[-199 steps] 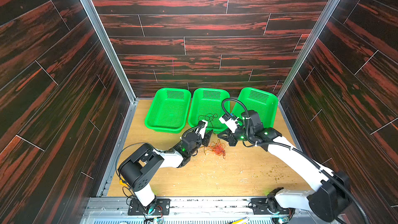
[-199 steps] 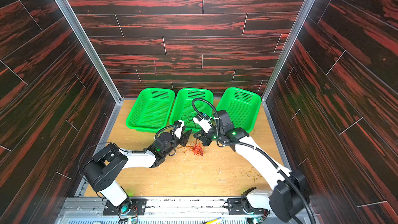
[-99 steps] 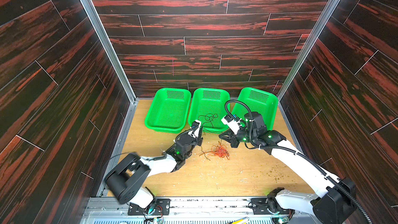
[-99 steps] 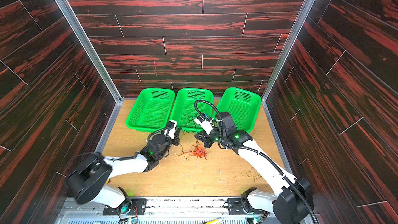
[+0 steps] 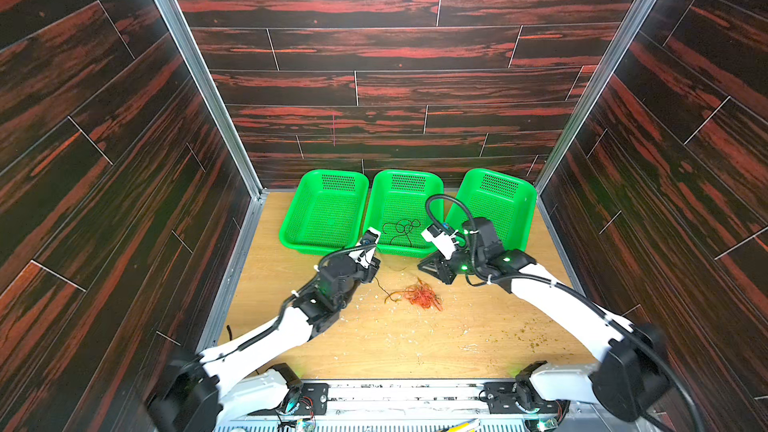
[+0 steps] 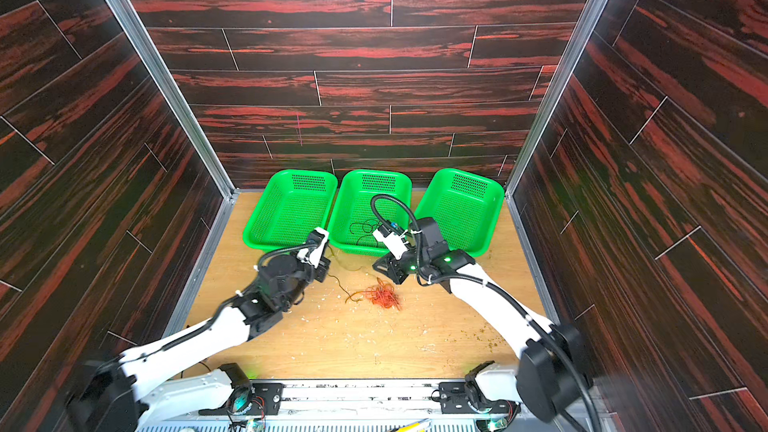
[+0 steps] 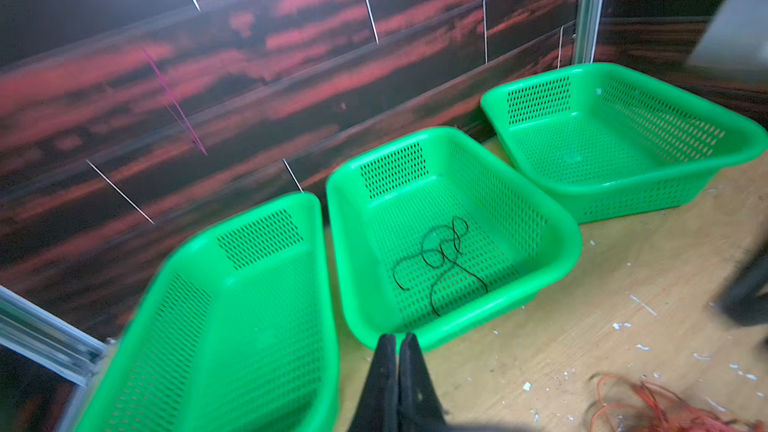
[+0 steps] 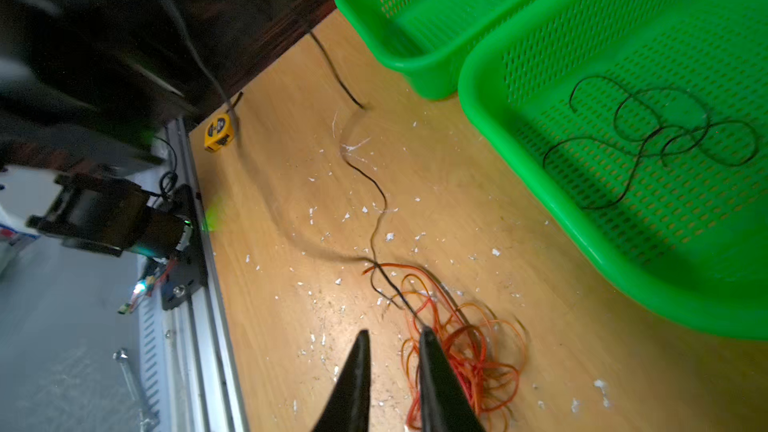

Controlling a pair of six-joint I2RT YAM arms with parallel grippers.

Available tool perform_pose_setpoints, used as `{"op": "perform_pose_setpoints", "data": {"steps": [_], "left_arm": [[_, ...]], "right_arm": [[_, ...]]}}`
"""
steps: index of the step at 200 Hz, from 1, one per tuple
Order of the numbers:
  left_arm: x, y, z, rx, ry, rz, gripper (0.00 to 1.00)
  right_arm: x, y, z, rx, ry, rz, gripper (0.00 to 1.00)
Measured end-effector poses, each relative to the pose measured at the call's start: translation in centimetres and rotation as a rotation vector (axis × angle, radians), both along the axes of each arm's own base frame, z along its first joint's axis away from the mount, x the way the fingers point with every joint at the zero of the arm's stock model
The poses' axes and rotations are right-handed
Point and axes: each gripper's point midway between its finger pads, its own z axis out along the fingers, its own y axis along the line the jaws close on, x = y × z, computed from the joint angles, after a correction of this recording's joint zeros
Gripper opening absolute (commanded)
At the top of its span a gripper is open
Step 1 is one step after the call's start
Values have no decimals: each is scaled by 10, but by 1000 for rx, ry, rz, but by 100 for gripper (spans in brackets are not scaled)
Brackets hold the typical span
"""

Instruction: Untangle the cables

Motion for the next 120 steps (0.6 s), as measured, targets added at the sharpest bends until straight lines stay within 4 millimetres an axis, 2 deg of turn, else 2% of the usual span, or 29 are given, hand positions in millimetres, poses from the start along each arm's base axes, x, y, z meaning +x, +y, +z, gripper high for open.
{"op": "perform_pose_setpoints", "data": {"steps": [31,89,120], "left_arm": [[-8,0,20,-7,-25,-33,0],[-17,-1,51,11,-53,-77,0],[-20,0,54,34,-58,-88,0]], "right_arm": [[2,4,-29,4,70,-17,44],[14,2,-69,-39,156,-100,53],[8,5,-86,-16,212,-105,58]]}}
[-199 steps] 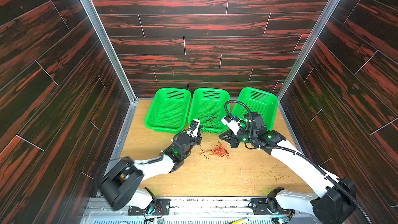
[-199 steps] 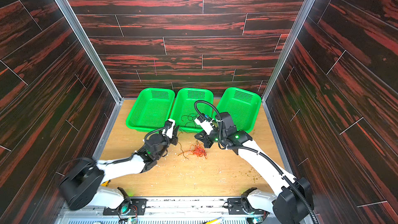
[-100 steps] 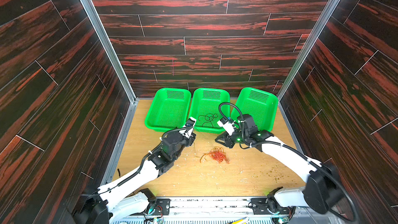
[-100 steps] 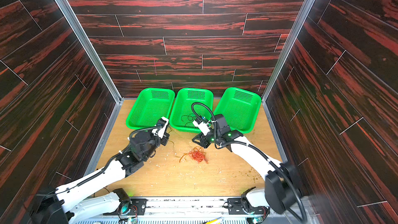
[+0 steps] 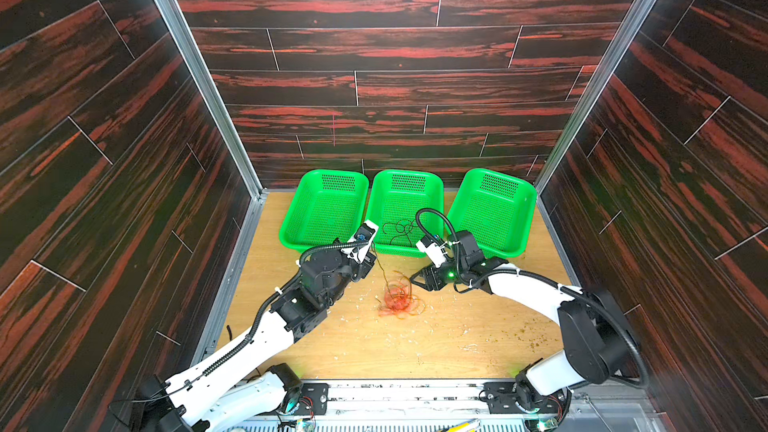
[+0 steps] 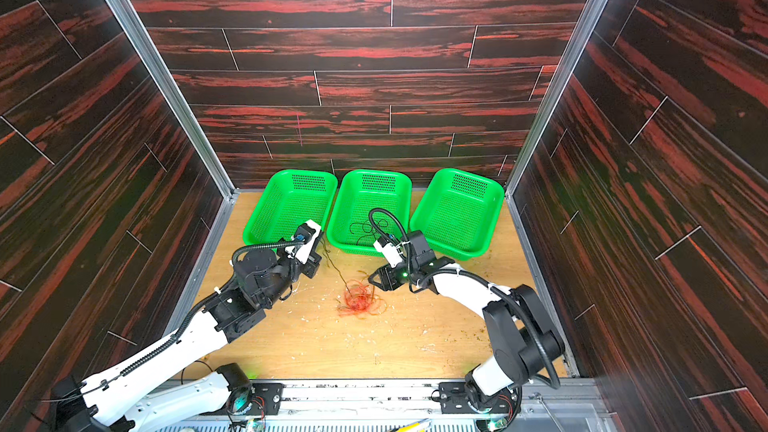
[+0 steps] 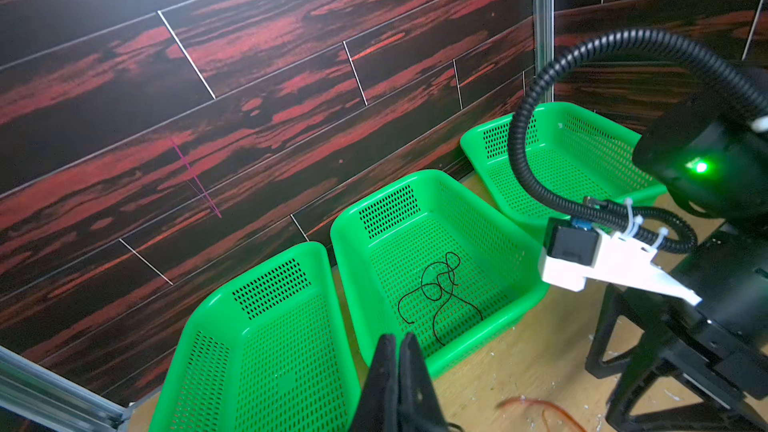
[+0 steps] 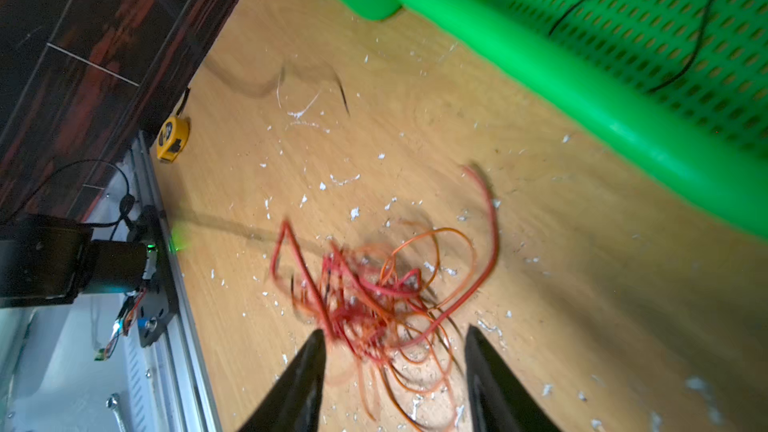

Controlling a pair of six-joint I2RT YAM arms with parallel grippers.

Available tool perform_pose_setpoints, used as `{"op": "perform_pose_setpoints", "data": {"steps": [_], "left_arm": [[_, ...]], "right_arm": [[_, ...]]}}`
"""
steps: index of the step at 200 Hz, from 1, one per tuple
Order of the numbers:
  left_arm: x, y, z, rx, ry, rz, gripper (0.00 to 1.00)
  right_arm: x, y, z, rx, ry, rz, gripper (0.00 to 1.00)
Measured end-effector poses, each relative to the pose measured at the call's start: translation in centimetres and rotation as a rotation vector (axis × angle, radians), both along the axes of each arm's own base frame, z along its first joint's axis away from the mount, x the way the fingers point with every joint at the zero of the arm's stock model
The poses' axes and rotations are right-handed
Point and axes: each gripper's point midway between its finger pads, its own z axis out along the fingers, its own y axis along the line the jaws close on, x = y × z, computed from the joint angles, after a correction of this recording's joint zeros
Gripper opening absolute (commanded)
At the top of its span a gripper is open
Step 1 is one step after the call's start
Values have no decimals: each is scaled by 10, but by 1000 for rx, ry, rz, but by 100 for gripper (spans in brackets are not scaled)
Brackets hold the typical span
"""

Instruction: Untangle the cables

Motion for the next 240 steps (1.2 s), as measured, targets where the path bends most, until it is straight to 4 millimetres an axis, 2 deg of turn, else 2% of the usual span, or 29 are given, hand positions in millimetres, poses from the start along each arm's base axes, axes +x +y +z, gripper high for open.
{"op": "perform_pose_setpoints", "data": {"steps": [29,54,74,101,121,154,175,211,240], "left_arm": [[-1,0,-1,25,1,-7,0],[-1,-1,2,37,-7,-11,0],[-1,-1,3,48,-12,-14,0],[-2,-2,5,59,-17,-17,0],[-2,-2,7,64,-22,-19,0],[-3,-3,14,71,-35,-23,0],[-2,-3,23,68,-50,-23,0],[-1,-3,43,48,-80,-17,0],[0,2,62,33,-113,13,0]], "right_arm": [[-14,7,-8,41,25,26,62],[-26,26,-3,78,11,80,63],[-24,42,0,105,-3,104,63],[-12,52,-6,95,6,93,62],[0,55,-16,60,15,69,53],[6,55,-35,2,58,48,27],[7,54,-38,-16,73,40,11],[17,46,-40,-85,61,-12,0],[21,24,-51,-168,91,-80,0]]}}
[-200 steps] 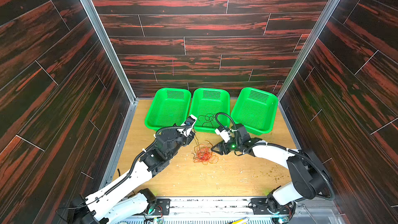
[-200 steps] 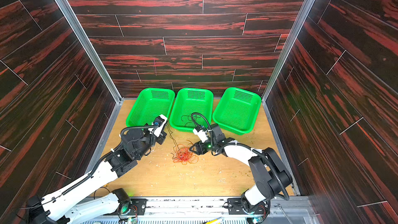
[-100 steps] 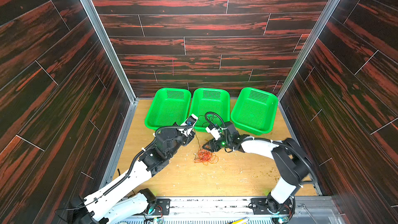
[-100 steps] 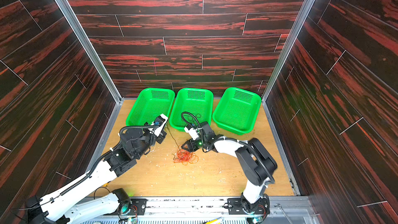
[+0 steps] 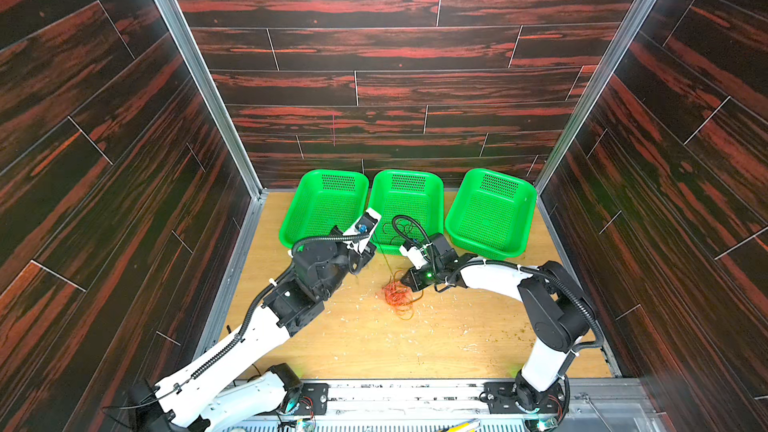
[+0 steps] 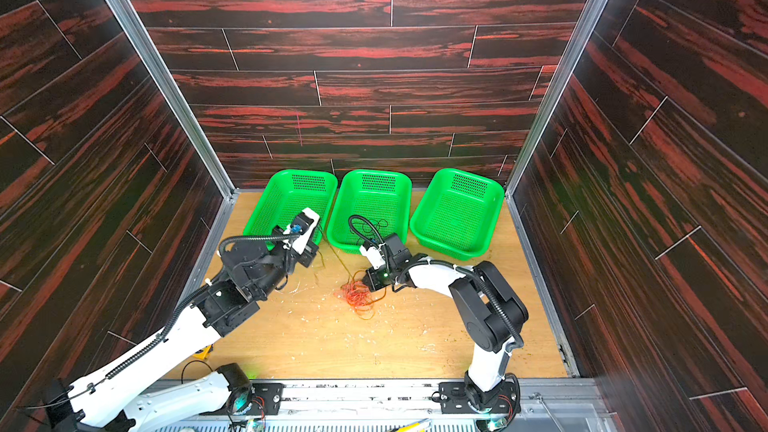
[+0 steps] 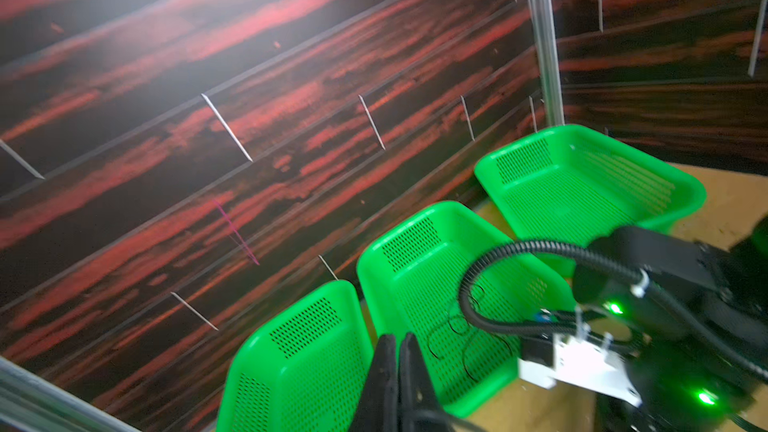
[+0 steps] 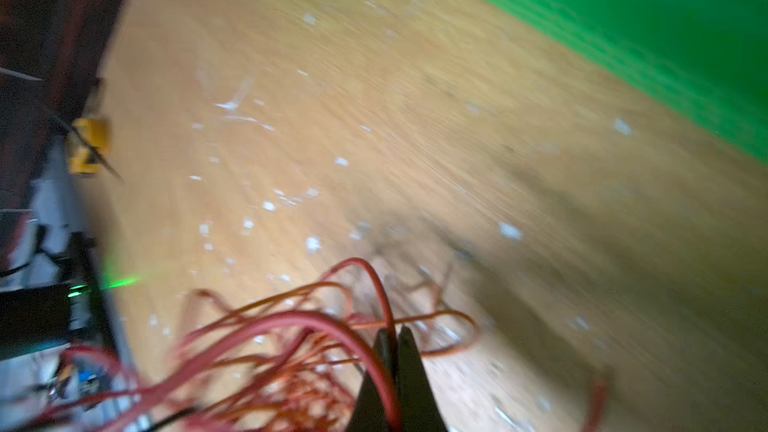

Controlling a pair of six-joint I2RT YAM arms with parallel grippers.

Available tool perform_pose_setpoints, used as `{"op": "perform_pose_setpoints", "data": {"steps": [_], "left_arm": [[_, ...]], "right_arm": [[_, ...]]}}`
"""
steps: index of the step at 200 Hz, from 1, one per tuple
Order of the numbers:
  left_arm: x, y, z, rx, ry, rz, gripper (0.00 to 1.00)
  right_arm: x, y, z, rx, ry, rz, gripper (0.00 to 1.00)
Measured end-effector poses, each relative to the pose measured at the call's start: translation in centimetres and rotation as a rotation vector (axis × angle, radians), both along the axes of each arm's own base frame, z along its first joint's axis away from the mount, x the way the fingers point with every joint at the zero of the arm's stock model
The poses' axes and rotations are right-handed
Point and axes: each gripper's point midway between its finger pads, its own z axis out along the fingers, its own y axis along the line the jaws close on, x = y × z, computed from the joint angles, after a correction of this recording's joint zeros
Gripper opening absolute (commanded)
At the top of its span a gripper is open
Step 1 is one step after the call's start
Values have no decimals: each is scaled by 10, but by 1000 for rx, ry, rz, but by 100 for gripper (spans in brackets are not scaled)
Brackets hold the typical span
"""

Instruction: Untangle the cables

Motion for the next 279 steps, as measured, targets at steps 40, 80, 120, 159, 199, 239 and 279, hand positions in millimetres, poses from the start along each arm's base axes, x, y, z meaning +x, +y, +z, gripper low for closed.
{"op": "perform_pose_setpoints", "data": {"steps": [40,80,120,159,199,239,279], "left_arm": [[2,8,11,-6,-24,48,0],[3,13,23,-19,-43,71,0],[4,19,27,-16,-43,103,0],[8,26,24,-5,-30,130,0],[15,38,16,8,0,162,0],[22,50,9,3,33,187,0],[26,57,6,-9,49,197,0]], "right_arm": [[10,-46,5,-80,11,-126,0],[12,-73,4,-170,-3,-162,0],[16,-104,-6,-274,-9,-188,0],[15,-126,-17,-352,-14,-194,0],[22,-150,-21,-401,-22,-219,0],[24,-162,-25,-439,-43,-208,0],[24,-166,-29,-456,-62,-193,0]]}}
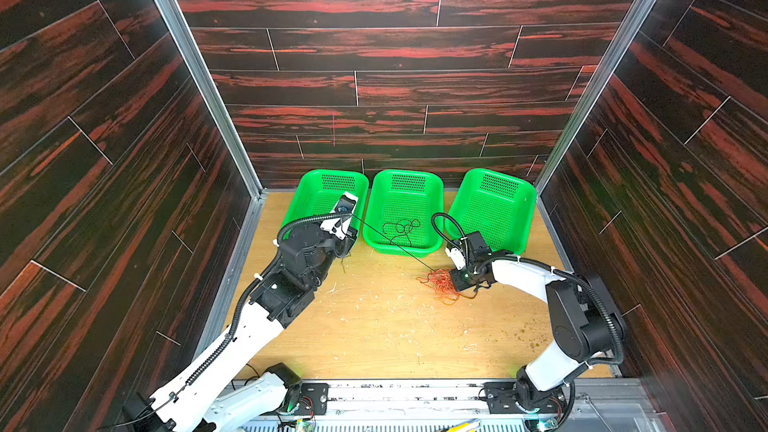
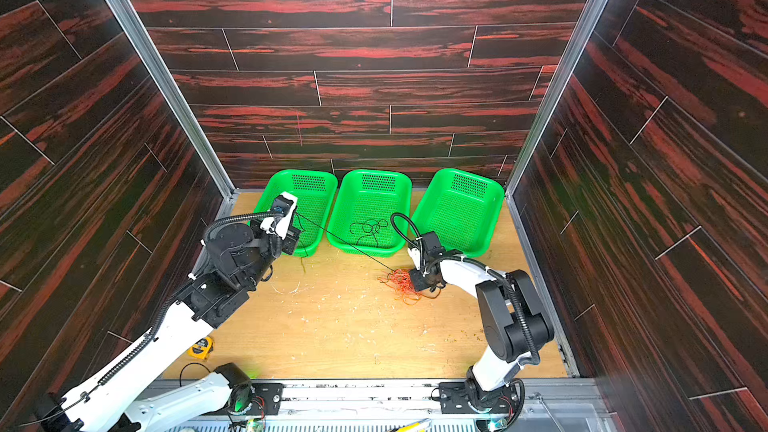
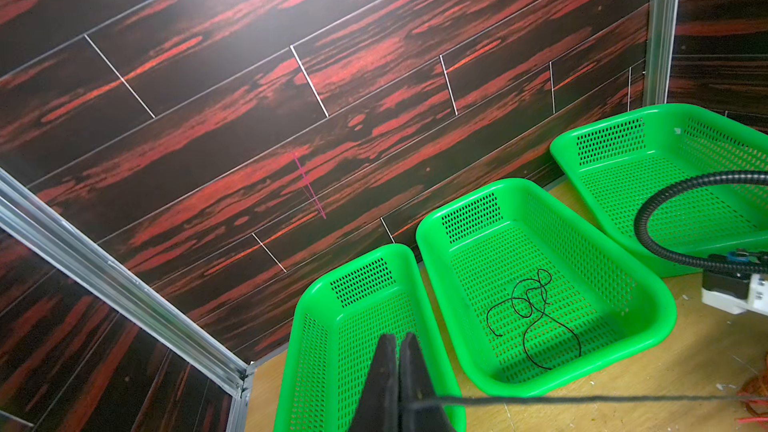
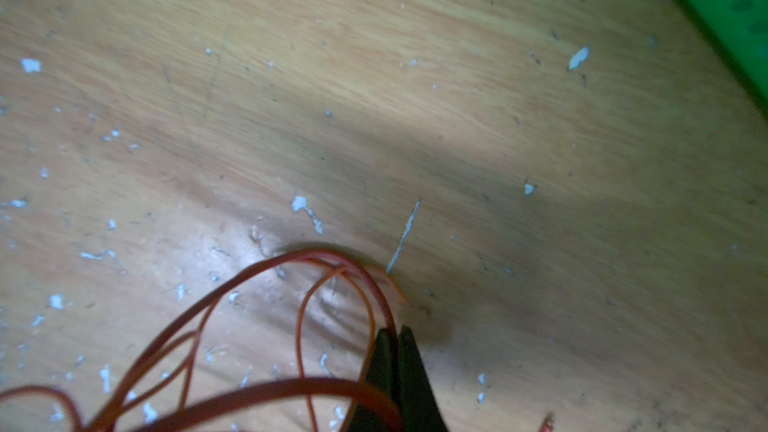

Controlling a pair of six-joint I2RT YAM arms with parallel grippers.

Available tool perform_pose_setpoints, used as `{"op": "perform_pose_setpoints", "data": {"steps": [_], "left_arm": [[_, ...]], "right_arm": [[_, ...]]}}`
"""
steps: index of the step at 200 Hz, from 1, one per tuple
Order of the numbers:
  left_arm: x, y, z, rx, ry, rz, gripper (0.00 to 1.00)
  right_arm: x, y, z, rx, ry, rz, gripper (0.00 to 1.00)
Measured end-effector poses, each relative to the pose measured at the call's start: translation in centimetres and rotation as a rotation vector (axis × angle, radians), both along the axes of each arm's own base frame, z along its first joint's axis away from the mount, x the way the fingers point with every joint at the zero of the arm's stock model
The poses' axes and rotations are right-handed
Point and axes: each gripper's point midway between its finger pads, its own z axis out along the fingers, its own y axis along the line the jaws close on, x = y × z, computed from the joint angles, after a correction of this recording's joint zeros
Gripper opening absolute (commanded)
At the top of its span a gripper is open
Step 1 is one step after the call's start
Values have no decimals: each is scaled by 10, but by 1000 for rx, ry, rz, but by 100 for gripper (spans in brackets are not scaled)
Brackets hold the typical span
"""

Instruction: Untangle the cables

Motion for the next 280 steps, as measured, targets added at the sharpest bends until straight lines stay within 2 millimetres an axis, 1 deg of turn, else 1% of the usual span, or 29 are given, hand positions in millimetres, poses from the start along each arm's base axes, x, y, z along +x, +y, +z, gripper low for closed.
{"op": "perform_pose_setpoints", "data": {"steps": [27,41,62,73,80,101,131,170,181,195,210,238,256,280], "left_arm": [[0,-1,-2,-9,10,-11,0],[-1,-3,-3,-22,18,-27,0],[-1,-9,2,-56,21,-67,0],[-2,-15,7,-78,19,-98,0],[-2,-19,10,-94,16,-122,0],[-3,-32,11,-122,21,-179,0],[-2,-48,2,-132,53,-229,0],[-4,-54,1,-134,57,-245,0],[-5,-54,1,-134,57,-247,0],[-5,-56,1,-133,57,-250,0],[-6,-57,1,-133,57,-251,0],[-8,-60,1,-132,57,-253,0],[-9,-61,1,-131,57,-253,0],[-10,-62,1,-131,56,-248,0]], "right_arm": [[2,-3,0,-5,-9,5,0],[2,-3,0,-2,-10,16,16],[-6,-2,2,11,-13,42,31],[-10,-1,7,30,-22,49,38],[-12,0,11,40,-33,57,40],[-11,5,28,79,-83,81,45],[-12,17,58,162,-173,121,50],[-19,44,111,288,-348,231,55],[-21,52,121,311,-381,267,57],[-25,63,128,332,-408,318,58],[-33,79,133,356,-422,381,58],[-50,116,137,406,-441,513,59],[-53,135,124,422,-416,559,59],[-49,147,103,412,-366,575,57]]}}
